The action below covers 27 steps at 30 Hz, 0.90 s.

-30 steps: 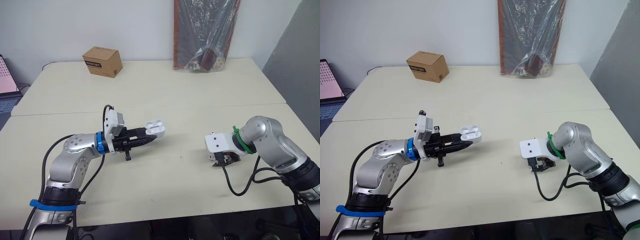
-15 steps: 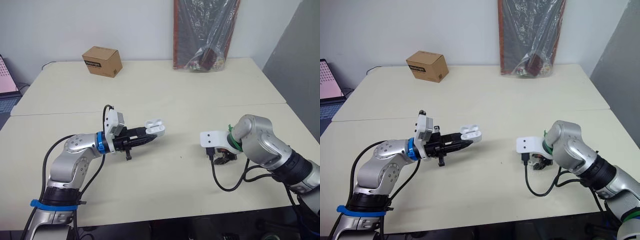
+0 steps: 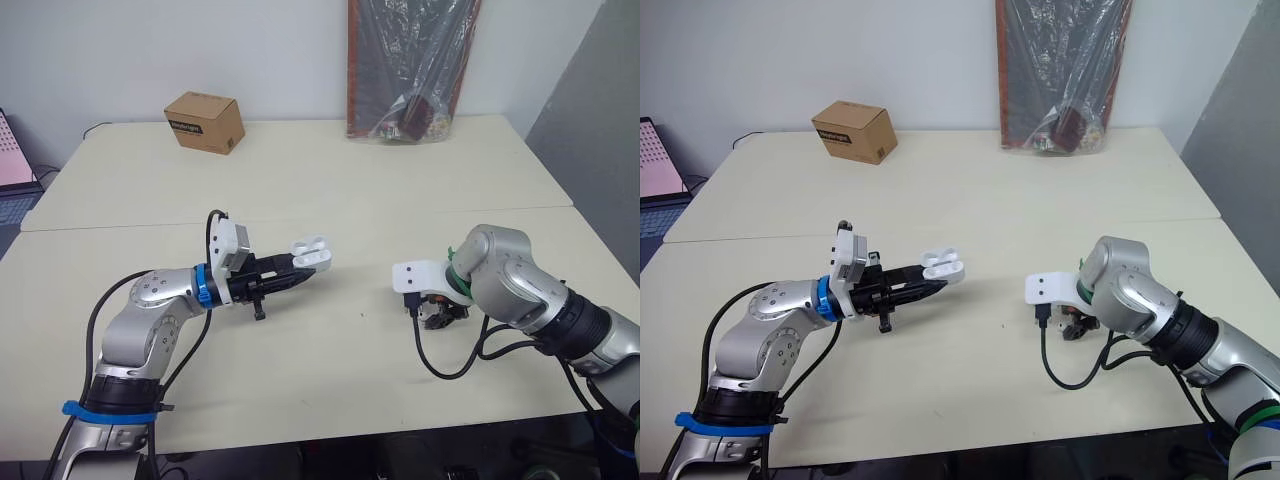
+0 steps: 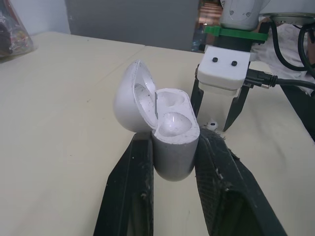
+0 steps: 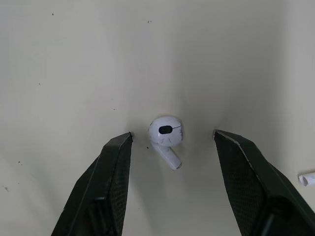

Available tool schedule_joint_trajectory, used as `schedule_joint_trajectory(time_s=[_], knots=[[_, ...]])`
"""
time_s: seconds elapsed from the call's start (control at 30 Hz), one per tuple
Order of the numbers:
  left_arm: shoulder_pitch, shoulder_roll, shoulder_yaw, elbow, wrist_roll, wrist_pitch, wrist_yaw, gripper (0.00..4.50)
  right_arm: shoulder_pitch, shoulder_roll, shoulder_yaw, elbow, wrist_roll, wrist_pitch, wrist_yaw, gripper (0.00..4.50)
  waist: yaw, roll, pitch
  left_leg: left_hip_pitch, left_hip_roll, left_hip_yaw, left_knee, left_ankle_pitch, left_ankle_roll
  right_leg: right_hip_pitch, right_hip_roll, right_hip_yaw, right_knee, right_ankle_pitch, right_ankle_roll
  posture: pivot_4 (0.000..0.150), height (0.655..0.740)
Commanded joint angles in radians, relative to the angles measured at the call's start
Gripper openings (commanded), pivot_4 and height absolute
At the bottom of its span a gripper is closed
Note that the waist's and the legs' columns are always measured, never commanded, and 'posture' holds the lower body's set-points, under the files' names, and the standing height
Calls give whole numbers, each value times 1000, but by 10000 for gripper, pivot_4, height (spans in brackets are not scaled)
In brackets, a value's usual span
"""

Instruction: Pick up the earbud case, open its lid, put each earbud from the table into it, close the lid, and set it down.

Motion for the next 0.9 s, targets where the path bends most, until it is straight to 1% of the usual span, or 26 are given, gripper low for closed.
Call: schedule_joint_trajectory(time_s=[0.03, 0.07, 0.33, 0.67, 0.77, 0.87, 0.9], knots=[[1, -1, 5, -43, -15, -7, -1, 8065, -17, -11, 7, -27, 0, 15, 3, 23297, 0, 0, 0, 0, 0, 0, 0, 0, 0, 0, 0, 0, 0, 0, 0, 1500, 7400], [1, 0, 5, -43, -15, -7, -1, 8065, -18, -10, 10, -29, 2, 20, 3, 21398, 0, 0, 0, 0, 0, 0, 0, 0, 0, 0, 0, 0, 0, 0, 0, 1500, 7400], [-6, 1, 4, -38, -13, -7, -2, 8065, -37, 10, 32, -14, 3, 47, -9, 21398, -1, 0, 0, 0, 0, 0, 0, 0, 0, 0, 0, 0, 0, 0, 0, 1500, 7400], [-9, -1, 1, -35, -9, -11, -2, 8065, -48, 8, 58, -37, 10, 77, -21, 21398, -1, 0, 0, 0, 0, 0, 0, 0, 0, 0, 0, 0, 0, 0, 0, 1500, 7400], [-11, -3, 0, -33, -8, -12, -2, 8065, -46, 8, 60, -39, 10, 77, -29, 15734, -1, 0, 0, 0, 0, 0, 0, 0, 0, 0, 0, 0, 0, 0, 0, 1500, 7400], [-11, -2, 1, -33, -8, -13, -2, 8065, -48, 8, 63, -38, 11, 78, -35, 5857, -2, 0, 0, 0, 0, 0, 0, 0, 0, 0, 0, 0, 0, 0, 0, 1500, 7400], [-10, -2, 1, -34, -8, -12, -1, 8065, -48, 8, 64, -39, 11, 79, -37, 3884, -2, 0, 0, 0, 0, 0, 0, 0, 0, 0, 0, 0, 0, 0, 0, 1500, 7400]])
